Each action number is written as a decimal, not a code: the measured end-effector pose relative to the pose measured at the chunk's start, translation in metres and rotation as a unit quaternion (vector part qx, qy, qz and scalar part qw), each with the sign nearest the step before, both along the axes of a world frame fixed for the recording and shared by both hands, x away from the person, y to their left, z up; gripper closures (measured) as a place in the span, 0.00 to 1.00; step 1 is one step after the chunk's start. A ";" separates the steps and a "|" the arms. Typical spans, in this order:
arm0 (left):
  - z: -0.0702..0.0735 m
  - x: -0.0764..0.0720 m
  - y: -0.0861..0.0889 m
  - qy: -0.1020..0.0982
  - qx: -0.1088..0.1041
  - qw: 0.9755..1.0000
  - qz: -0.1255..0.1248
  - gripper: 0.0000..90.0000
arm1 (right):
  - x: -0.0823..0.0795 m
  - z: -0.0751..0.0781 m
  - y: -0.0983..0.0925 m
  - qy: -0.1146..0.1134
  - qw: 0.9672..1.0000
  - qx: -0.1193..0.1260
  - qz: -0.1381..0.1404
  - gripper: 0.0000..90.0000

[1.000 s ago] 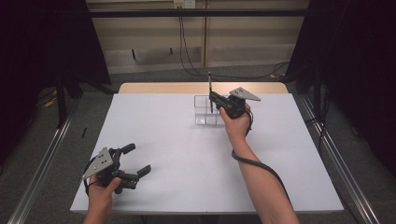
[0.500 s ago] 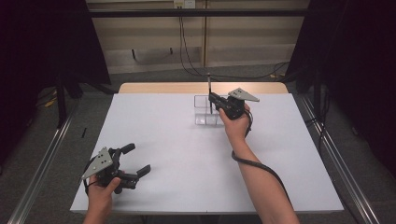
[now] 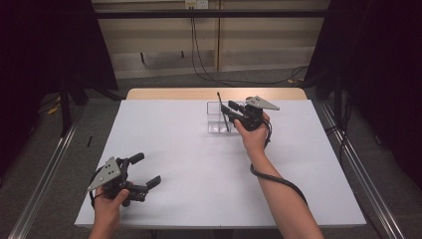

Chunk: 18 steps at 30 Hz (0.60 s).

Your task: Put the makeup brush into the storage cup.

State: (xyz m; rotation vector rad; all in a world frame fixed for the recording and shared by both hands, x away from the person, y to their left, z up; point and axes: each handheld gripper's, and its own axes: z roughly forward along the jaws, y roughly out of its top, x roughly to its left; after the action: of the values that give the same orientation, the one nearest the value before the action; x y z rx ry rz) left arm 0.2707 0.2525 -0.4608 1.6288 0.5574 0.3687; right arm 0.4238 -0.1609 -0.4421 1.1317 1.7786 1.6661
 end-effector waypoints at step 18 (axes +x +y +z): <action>-0.001 0.001 -0.001 0.001 0.000 1.000 -0.002 0.00 | -0.015 0.009 -0.008 -0.006 1.000 0.002 0.029 0.32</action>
State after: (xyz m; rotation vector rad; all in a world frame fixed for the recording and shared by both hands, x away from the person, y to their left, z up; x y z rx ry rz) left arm 0.2713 0.2511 -0.4619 1.6305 0.5558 0.3630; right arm 0.4084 -0.1690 -0.4335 1.0791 1.8175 1.7069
